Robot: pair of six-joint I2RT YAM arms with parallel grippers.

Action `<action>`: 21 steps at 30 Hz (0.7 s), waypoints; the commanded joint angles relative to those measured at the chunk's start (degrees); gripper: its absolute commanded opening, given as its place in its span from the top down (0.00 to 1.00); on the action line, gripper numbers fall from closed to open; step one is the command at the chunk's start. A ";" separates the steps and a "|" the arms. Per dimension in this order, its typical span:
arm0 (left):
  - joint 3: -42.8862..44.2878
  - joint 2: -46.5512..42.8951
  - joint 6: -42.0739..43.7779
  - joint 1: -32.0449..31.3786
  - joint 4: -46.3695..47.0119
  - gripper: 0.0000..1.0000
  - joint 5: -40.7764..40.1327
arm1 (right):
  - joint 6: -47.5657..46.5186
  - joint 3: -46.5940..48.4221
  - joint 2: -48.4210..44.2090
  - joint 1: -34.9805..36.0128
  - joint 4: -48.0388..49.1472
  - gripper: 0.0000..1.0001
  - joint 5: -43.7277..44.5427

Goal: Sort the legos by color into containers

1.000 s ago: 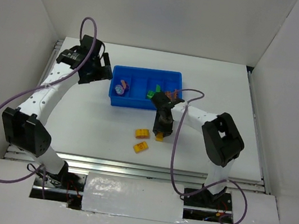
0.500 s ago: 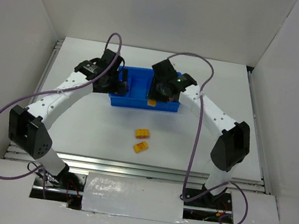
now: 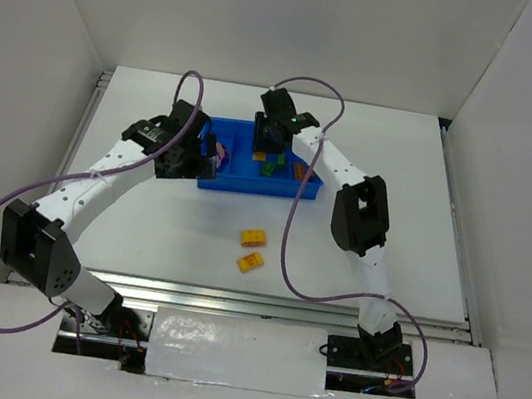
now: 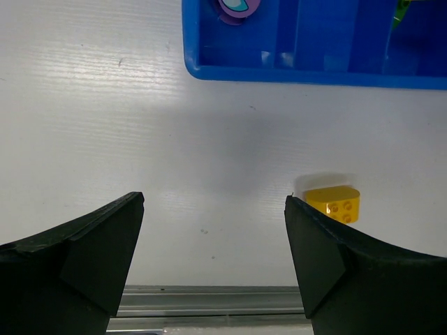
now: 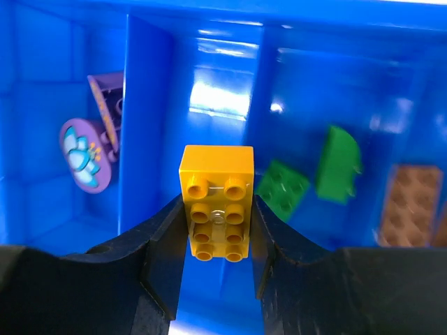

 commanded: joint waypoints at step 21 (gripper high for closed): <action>-3.04 2.54 5.76 -0.97 9.56 0.06 11.48 | 1.65 6.50 0.61 -0.80 8.16 0.21 -5.80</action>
